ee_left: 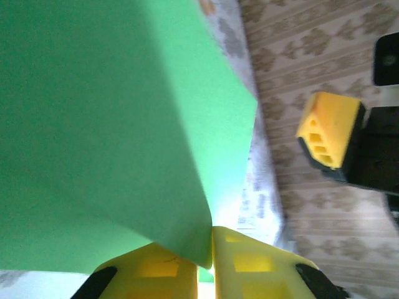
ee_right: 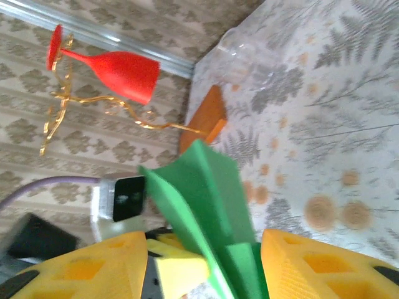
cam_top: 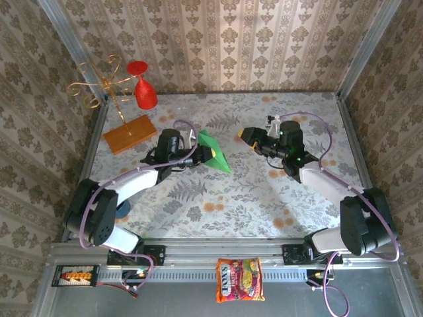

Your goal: Fold a paper plane with a square sheet of paper (pick it up from the middle)

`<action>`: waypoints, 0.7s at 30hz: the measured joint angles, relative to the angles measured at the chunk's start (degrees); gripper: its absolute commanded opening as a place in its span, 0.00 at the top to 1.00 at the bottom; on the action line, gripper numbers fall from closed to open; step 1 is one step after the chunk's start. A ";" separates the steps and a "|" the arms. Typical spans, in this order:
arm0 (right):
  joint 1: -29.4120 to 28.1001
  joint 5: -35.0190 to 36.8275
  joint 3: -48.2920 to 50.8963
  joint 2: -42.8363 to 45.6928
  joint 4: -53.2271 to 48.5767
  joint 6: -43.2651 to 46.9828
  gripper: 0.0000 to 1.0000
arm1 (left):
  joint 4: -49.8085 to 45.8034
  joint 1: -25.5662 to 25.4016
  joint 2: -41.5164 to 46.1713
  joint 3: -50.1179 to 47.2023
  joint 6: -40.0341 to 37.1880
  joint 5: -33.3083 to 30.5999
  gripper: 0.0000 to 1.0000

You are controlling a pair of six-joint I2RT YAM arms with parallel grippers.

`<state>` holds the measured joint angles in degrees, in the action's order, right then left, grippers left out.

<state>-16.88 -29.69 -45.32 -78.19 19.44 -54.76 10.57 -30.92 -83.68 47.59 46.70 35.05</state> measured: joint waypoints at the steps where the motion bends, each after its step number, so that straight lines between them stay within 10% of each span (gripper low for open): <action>1: 0.17 0.96 0.00 0.76 -1.55 0.96 0.47 | -5.29 -0.28 0.59 2.49 -3.23 -2.43 0.87; 10: 0.90 7.67 0.02 4.79 -11.37 6.86 0.47 | -39.95 -3.67 1.77 20.02 -26.36 -28.44 0.87; 21: 2.89 11.54 1.66 7.45 -14.91 8.35 0.47 | -59.54 -12.81 -15.39 32.81 -35.89 -65.46 0.86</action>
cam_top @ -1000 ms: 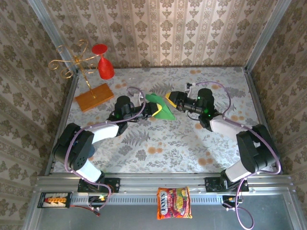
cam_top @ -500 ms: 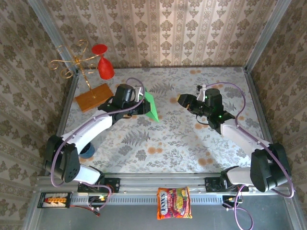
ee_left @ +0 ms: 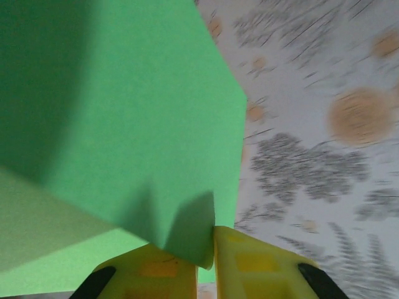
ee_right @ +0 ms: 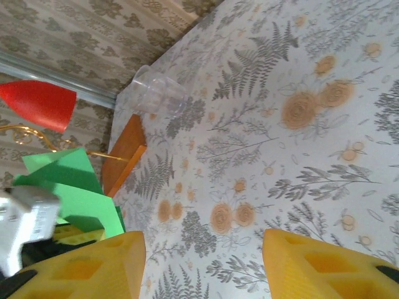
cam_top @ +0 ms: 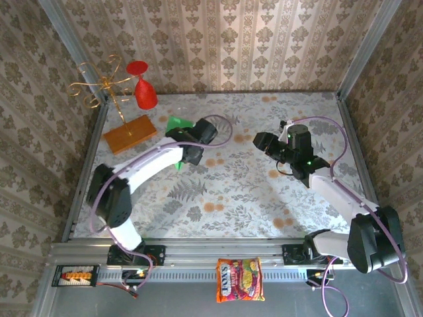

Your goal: Fold a paper plane with a square sheet of paper (pick it up from the middle)

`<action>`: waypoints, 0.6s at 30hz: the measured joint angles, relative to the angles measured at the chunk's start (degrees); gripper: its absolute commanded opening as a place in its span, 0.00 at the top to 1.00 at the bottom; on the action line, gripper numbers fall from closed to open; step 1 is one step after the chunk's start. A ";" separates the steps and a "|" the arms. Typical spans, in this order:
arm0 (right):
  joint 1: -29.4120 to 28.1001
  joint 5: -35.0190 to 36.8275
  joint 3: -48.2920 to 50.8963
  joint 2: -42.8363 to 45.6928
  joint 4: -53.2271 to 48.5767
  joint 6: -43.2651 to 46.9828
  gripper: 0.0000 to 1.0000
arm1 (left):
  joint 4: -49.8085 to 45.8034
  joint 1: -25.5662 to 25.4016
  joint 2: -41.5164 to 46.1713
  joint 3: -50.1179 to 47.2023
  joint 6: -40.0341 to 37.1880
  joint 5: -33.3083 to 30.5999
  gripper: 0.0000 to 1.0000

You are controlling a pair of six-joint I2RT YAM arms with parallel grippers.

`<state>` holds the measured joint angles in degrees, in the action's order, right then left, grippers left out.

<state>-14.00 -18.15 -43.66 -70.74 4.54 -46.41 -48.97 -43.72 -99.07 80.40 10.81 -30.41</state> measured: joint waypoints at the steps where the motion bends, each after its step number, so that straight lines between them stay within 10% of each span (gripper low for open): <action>1: 0.33 0.07 0.42 0.17 -0.13 0.00 0.47 | -1.31 -0.55 -2.67 0.96 -0.11 -2.99 0.86; 18: 2.51 0.20 3.89 0.70 -0.04 -0.85 0.47 | -4.17 -6.40 -26.08 7.13 0.74 -23.69 0.86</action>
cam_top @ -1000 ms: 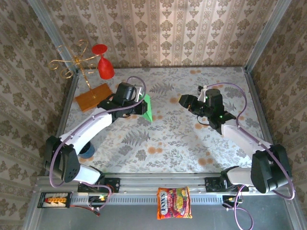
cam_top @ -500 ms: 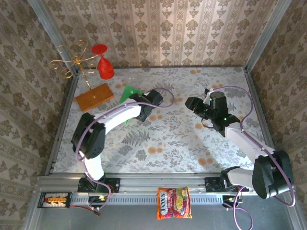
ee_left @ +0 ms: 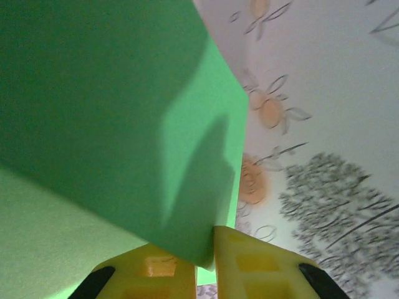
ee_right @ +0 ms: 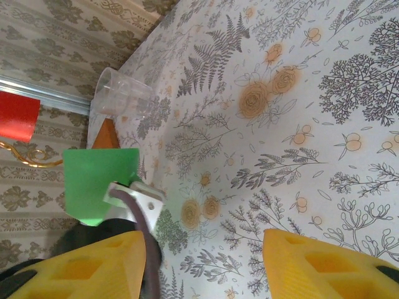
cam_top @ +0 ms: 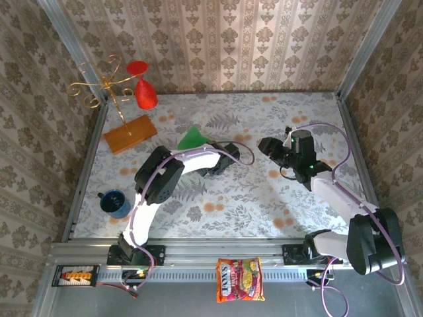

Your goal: Fold a paper plane with a square sheet of paper (pick it up from the middle)

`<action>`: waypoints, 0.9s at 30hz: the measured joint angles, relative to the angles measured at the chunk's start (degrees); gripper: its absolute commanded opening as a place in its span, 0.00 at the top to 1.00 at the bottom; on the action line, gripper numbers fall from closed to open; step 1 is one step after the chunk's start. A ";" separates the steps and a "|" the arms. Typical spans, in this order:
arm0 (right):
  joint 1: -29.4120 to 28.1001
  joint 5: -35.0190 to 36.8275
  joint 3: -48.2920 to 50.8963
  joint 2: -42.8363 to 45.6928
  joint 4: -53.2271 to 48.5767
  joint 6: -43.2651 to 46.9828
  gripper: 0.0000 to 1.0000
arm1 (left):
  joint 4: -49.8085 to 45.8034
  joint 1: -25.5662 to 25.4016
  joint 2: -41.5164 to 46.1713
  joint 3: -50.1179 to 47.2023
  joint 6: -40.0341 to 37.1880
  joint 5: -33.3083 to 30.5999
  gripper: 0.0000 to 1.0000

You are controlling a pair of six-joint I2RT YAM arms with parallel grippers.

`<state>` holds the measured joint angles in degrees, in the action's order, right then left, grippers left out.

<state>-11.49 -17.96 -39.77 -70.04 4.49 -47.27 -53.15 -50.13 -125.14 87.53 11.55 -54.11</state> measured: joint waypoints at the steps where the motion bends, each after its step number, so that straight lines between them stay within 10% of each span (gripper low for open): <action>1: 0.07 0.00 0.02 0.02 0.00 -0.07 0.47 | 0.28 -0.33 -0.68 0.02 0.26 -0.13 0.86; 27: 0.44 -0.68 0.04 -0.72 1.73 -2.23 0.47 | 1.11 -3.91 -0.98 1.51 5.20 11.37 0.64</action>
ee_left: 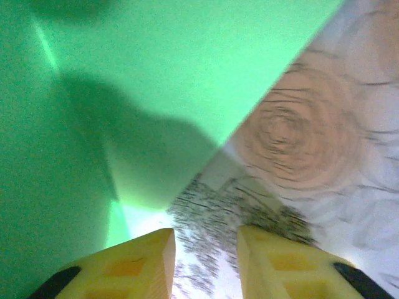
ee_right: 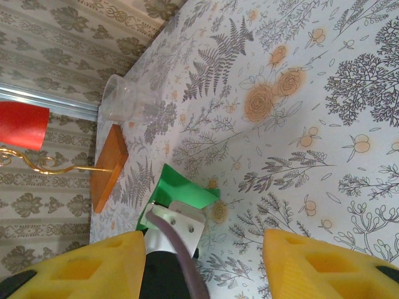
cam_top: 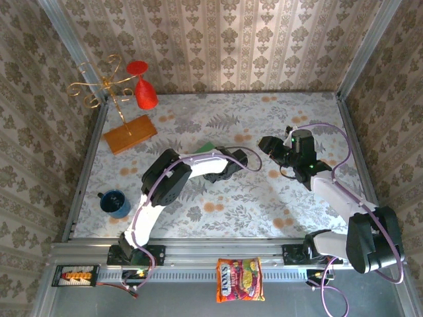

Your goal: Fold a paper plane with a square sheet of paper (pick it up from the middle)

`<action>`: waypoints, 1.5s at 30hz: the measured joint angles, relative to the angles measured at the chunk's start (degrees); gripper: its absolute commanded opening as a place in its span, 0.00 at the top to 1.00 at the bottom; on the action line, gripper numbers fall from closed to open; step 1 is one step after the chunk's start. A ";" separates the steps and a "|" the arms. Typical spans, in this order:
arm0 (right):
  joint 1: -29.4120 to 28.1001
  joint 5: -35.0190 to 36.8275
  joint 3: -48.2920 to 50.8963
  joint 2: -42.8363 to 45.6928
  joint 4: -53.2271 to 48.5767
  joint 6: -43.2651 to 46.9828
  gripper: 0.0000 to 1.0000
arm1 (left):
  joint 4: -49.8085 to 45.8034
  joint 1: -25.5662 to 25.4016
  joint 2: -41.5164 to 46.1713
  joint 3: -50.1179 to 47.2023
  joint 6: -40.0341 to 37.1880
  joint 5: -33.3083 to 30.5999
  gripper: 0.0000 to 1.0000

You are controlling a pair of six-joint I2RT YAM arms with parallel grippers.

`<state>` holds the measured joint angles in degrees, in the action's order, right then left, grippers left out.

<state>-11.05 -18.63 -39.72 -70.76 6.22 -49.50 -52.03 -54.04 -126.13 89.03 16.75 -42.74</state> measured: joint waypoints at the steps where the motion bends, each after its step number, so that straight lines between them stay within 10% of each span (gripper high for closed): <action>1: 0.00 0.00 0.00 -0.15 0.00 0.00 0.47 | 0.15 -0.13 0.66 0.00 0.37 1.90 0.63; 14: 0.09 0.00 -0.02 -2.78 -0.02 -0.22 0.46 | 11.89 -0.26 23.50 -10.60 4.72 38.58 0.51; 19: 0.11 -0.04 -0.02 -3.17 0.04 -0.66 0.46 | 19.28 6.82 29.73 -18.67 8.04 48.33 0.48; 29: 0.11 -0.24 -0.02 -3.63 0.92 -1.90 0.45 | 26.64 26.14 31.50 -29.40 12.07 55.52 0.36; 45: 0.02 -1.75 0.11 -5.88 2.71 -3.43 0.45 | 33.73 31.23 24.59 -28.09 13.40 59.45 0.37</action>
<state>-11.03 -20.38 -39.62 -76.64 8.93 -52.93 -18.31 -22.81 -101.54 60.95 30.15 16.71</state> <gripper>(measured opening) 0.555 0.630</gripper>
